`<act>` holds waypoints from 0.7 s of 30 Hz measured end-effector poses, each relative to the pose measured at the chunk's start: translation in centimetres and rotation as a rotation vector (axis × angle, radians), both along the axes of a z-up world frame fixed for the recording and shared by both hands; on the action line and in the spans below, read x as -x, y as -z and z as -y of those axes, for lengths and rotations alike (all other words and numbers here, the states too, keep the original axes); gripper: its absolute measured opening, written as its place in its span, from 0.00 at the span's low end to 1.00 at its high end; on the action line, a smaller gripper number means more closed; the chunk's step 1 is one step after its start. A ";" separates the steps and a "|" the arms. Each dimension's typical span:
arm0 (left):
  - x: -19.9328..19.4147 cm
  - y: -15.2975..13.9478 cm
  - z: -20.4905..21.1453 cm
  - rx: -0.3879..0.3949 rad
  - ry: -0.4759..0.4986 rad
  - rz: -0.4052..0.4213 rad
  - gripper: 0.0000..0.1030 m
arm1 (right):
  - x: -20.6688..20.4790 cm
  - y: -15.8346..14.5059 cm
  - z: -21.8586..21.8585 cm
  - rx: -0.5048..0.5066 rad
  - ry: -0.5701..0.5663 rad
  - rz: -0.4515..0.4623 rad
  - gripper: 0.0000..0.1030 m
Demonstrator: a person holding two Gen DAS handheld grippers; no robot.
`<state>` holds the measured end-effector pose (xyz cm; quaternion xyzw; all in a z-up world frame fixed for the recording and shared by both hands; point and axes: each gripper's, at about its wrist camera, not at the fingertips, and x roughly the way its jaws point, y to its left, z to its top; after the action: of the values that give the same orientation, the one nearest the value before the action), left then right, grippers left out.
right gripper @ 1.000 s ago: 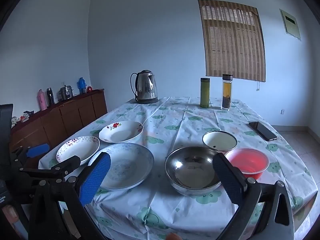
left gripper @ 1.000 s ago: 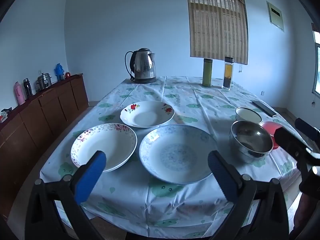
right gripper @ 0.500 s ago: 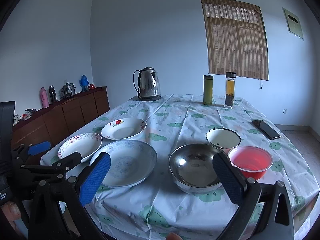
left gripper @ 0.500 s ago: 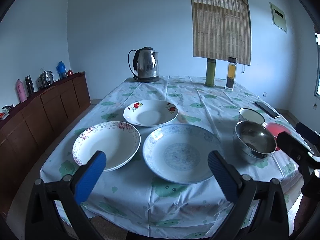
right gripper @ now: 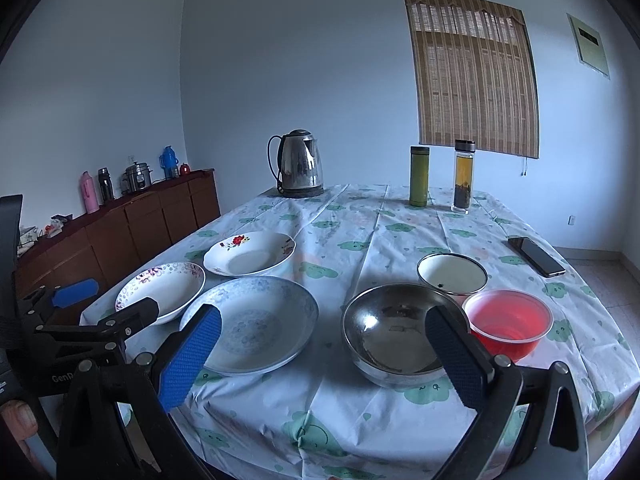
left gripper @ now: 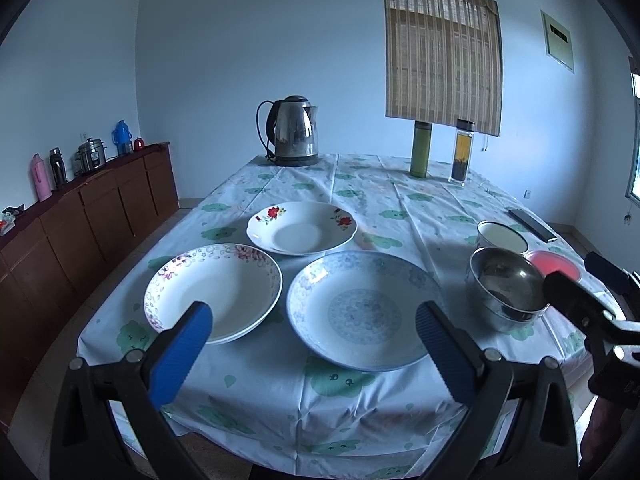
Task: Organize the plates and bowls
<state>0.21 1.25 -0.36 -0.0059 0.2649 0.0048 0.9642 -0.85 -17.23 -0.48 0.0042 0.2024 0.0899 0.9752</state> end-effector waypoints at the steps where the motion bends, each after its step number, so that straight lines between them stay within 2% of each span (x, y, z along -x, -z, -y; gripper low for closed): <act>1: 0.0 0.0 0.0 0.001 0.001 0.000 1.00 | 0.0 0.0 0.0 -0.002 -0.002 0.003 0.99; 11: -0.1 0.1 -0.2 0.002 -0.005 0.003 1.00 | 0.3 0.0 -0.2 -0.023 -0.047 0.009 0.99; 21: -0.1 0.3 -0.4 0.003 -0.010 0.002 1.00 | 0.3 0.1 -0.2 -0.017 -0.033 0.021 0.99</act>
<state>0.31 1.67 -0.69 -0.0085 0.2638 0.0091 0.9645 -1.12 -16.98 -0.54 0.0083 0.1914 0.1075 0.9756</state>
